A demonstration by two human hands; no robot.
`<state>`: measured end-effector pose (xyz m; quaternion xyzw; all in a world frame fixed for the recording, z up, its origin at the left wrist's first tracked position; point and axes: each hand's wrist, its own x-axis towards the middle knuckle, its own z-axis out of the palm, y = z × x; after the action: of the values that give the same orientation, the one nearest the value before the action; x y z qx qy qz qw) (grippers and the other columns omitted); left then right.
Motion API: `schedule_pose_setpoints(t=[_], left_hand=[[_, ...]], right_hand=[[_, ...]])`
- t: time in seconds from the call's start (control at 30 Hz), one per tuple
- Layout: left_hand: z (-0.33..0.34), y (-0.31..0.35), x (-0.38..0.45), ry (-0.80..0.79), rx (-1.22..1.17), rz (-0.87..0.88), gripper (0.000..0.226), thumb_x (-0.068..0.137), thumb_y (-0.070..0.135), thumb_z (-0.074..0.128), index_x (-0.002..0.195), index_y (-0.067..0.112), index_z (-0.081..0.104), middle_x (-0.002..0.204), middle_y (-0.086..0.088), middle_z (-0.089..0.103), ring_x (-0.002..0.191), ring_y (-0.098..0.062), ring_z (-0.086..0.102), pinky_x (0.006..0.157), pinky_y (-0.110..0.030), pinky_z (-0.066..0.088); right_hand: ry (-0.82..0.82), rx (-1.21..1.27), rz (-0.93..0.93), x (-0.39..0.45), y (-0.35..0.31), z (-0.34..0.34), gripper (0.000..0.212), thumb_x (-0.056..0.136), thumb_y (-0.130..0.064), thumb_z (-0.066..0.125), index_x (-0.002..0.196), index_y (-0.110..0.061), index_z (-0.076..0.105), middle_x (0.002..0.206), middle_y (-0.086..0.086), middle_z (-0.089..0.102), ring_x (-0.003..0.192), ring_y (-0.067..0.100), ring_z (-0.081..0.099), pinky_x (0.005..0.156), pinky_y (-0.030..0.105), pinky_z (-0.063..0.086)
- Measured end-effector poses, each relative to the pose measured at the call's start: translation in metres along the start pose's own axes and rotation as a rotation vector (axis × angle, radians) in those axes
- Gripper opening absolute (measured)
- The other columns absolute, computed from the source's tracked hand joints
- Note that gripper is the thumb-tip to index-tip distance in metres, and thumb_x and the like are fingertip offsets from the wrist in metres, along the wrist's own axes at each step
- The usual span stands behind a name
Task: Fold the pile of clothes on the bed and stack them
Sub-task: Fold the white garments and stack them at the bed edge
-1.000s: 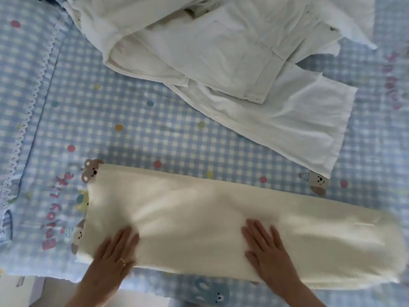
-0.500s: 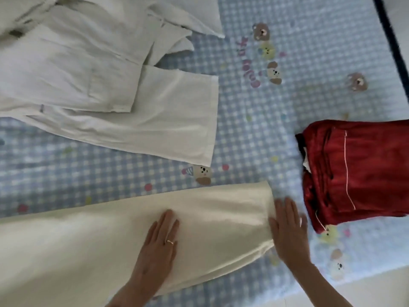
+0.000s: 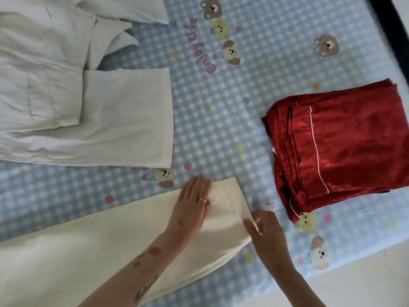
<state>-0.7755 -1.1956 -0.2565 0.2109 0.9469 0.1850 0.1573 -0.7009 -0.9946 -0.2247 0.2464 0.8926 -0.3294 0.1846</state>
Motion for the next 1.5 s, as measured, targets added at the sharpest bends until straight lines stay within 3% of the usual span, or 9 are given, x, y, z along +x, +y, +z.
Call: schedule_pose_setpoints(t=[0.13, 0.33, 0.47, 0.53, 0.7, 0.9, 1.17, 1.33, 1.5], left_hand=[[0.026, 0.007, -0.067, -0.065, 0.051, 0.071, 0.067, 0.088, 0.037, 0.049, 0.143, 0.003, 0.033, 0.152, -0.020, 0.025, 0.140, -0.034, 0.027, 0.109, -0.048, 0.027], [0.040, 0.007, -0.077, -0.059, 0.016, -0.103, 0.080, 0.084, 0.055, 0.049, 0.144, 0.005, 0.030, 0.152, -0.019, 0.025, 0.144, -0.030, 0.018, 0.111, -0.046, 0.022], [0.034, 0.017, -0.046, -0.092, 0.061, -0.005, 0.070, 0.089, 0.055, 0.044, 0.141, 0.008, 0.041, 0.152, -0.015, 0.024, 0.140, -0.030, 0.030, 0.110, -0.045, 0.026], [0.030, 0.013, -0.036, 0.001, 0.008, -0.017, 0.061, 0.094, 0.045, 0.039, 0.142, 0.007, 0.038, 0.154, -0.016, 0.022, 0.142, -0.030, 0.026, 0.114, -0.043, 0.019], [0.025, -0.046, -0.030, 0.106, 0.044, -0.314, 0.063, 0.094, 0.038, 0.035, 0.146, 0.005, 0.022, 0.154, -0.015, 0.018, 0.145, -0.026, 0.010, 0.116, -0.044, 0.008], [0.039, -0.134, -0.113, 0.008, 0.130, -0.429, 0.062, 0.097, 0.049, 0.024, 0.151, 0.021, 0.014, 0.159, -0.008, 0.006, 0.147, -0.025, 0.007, 0.118, -0.045, 0.007], [-0.017, -0.237, -0.295, 0.132, 0.042, -1.189, 0.080, 0.093, 0.056, 0.011, 0.144, -0.003, 0.026, 0.153, -0.017, 0.011, 0.141, -0.037, 0.022, 0.112, -0.053, 0.021], [-0.025, -0.248, -0.263, 0.148, 0.007, -0.803, 0.065, 0.099, 0.044, 0.016, 0.144, 0.000, 0.028, 0.154, -0.017, 0.021, 0.143, -0.029, 0.016, 0.114, -0.042, 0.018], [-0.005, -0.297, -0.326, 0.148, 0.068, -0.800, 0.062, 0.098, 0.043, 0.025, 0.150, 0.012, 0.015, 0.159, -0.010, 0.009, 0.146, -0.025, 0.008, 0.117, -0.043, 0.012]], right_hand=[[-0.137, 0.103, 0.128, 0.008, -0.015, 0.013, 0.043, 0.079, -0.036, 0.072, 0.110, -0.020, 0.047, 0.098, -0.007, 0.056, 0.088, 0.014, 0.055, 0.078, 0.032, 0.044], [-0.069, 0.126, -0.088, 0.049, -0.032, -0.020, 0.018, 0.087, -0.030, 0.064, 0.085, -0.023, 0.047, 0.070, -0.005, 0.059, 0.068, 0.005, 0.056, 0.059, 0.017, 0.037], [0.071, -0.219, -0.036, 0.087, -0.034, -0.055, 0.052, 0.084, -0.025, 0.067, 0.128, -0.009, 0.044, 0.119, 0.016, 0.054, 0.108, 0.037, 0.053, 0.085, 0.043, 0.043], [0.258, -0.451, -0.258, 0.083, -0.054, -0.035, 0.070, 0.085, -0.033, 0.064, 0.143, -0.010, 0.032, 0.139, 0.017, 0.042, 0.125, 0.037, 0.043, 0.099, 0.049, 0.039], [-0.077, -0.671, -0.808, 0.073, -0.094, 0.075, 0.057, 0.096, -0.045, 0.030, 0.147, -0.019, 0.030, 0.156, 0.006, 0.020, 0.143, 0.029, 0.023, 0.113, 0.057, 0.020], [-0.115, -0.827, -0.815, 0.111, -0.065, 0.094, 0.062, 0.096, -0.053, 0.028, 0.149, -0.021, 0.024, 0.158, 0.005, 0.016, 0.146, 0.023, 0.016, 0.116, 0.052, 0.012], [0.015, -0.755, -0.724, 0.070, -0.107, 0.106, 0.073, 0.097, -0.052, 0.010, 0.139, -0.001, 0.041, 0.152, 0.015, 0.029, 0.141, 0.030, 0.024, 0.110, 0.058, 0.020], [-0.222, -0.598, -1.096, -0.045, -0.194, 0.239, 0.056, 0.100, -0.042, 0.017, 0.142, -0.010, 0.036, 0.152, 0.011, 0.030, 0.142, 0.026, 0.021, 0.111, 0.053, 0.018], [-0.376, -0.782, -1.300, -0.083, -0.261, 0.353, 0.058, 0.093, -0.038, 0.037, 0.147, -0.019, 0.030, 0.158, 0.003, 0.020, 0.145, 0.025, 0.019, 0.111, 0.055, 0.018]])
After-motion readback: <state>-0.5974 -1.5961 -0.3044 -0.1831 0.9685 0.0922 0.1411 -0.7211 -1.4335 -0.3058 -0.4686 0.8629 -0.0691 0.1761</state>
